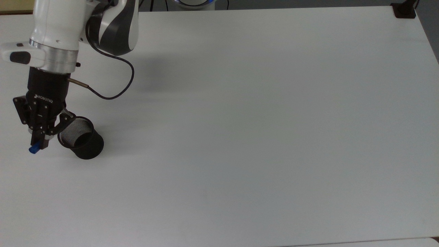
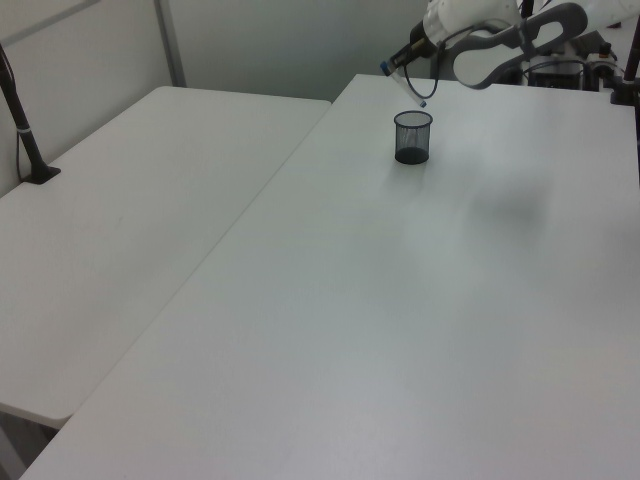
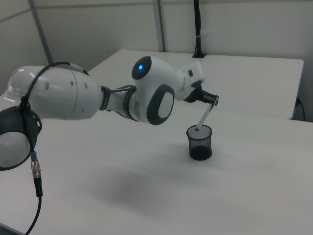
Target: Insert the marker
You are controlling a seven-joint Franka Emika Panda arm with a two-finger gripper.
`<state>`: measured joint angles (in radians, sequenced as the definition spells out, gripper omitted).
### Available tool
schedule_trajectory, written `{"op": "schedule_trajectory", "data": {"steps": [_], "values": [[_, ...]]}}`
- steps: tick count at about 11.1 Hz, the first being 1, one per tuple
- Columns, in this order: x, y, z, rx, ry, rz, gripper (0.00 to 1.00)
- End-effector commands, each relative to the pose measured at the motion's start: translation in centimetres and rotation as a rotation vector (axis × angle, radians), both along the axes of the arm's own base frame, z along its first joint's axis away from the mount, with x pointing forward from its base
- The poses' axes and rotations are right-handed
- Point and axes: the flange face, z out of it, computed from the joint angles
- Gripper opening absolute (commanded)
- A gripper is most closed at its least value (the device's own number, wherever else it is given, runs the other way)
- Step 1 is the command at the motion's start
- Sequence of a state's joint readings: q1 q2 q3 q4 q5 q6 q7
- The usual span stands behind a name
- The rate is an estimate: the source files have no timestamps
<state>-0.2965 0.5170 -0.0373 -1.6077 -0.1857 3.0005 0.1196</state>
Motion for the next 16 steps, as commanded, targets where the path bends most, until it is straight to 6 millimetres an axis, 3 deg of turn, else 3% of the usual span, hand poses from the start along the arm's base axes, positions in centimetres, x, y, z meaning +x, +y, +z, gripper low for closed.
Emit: {"op": "schedule_trajectory", "data": {"steps": [1,6,8,9,11,14,16], "values": [[0.1,0.4,-1.1,-0.021,0.005,0.030,0.11],[-0.8,1.3,-4.5,-0.036,0.090,0.076,0.30],[-0.7,1.8,-3.9,-0.020,0.082,0.067,0.93],[-0.6,2.5,-3.5,-0.012,0.076,0.074,1.00],[0.0,4.7,-2.3,0.014,0.104,0.097,1.00],[0.8,11.7,0.8,0.073,0.260,0.176,1.00],[-0.1,16.9,3.1,0.092,0.367,0.238,1.00]]}}
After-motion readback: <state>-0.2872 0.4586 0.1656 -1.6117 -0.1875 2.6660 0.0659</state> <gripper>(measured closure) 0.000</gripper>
